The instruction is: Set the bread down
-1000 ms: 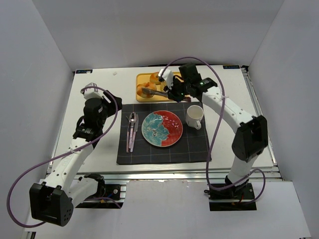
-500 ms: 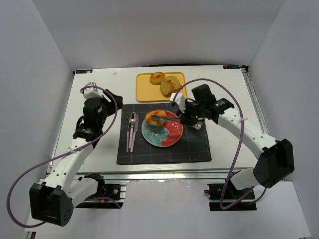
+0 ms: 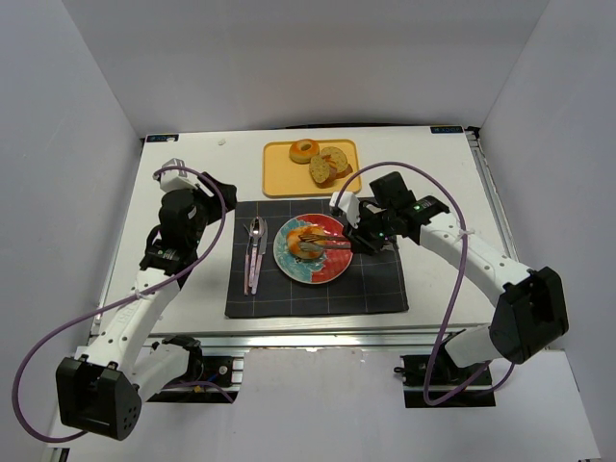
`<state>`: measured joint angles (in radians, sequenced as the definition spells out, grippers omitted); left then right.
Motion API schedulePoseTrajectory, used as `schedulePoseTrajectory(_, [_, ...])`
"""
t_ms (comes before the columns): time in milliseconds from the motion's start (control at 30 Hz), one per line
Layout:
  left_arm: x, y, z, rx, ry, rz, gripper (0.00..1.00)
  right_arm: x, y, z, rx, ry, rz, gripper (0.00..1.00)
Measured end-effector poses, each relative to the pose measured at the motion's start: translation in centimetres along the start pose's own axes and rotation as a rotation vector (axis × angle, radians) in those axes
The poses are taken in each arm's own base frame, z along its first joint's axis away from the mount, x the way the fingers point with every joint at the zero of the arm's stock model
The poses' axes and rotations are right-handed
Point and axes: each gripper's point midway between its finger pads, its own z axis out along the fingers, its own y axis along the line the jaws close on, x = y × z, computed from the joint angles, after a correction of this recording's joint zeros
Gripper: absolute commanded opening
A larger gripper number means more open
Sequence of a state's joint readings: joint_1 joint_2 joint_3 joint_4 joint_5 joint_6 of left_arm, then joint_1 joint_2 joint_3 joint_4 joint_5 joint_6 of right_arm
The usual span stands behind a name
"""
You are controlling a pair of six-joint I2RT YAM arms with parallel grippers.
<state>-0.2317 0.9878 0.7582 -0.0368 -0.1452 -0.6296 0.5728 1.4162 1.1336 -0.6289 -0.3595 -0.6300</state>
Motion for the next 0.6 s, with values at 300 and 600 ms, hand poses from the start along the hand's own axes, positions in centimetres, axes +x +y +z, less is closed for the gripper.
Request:
schedulePoseTrajectory(300, [0.0,-0.1,0.0,0.005,-0.001,-0.001,0.78,-0.7,0.3,-0.8,-0.01,-0.018,-0.009,0.41])
schedulePoseTrajectory(600, [0.0,-0.4,0.1,0.018,0.0,-0.009,0.78,-4.2,-1.7,-4.2,0.043,-0.133,0.004,0.38])
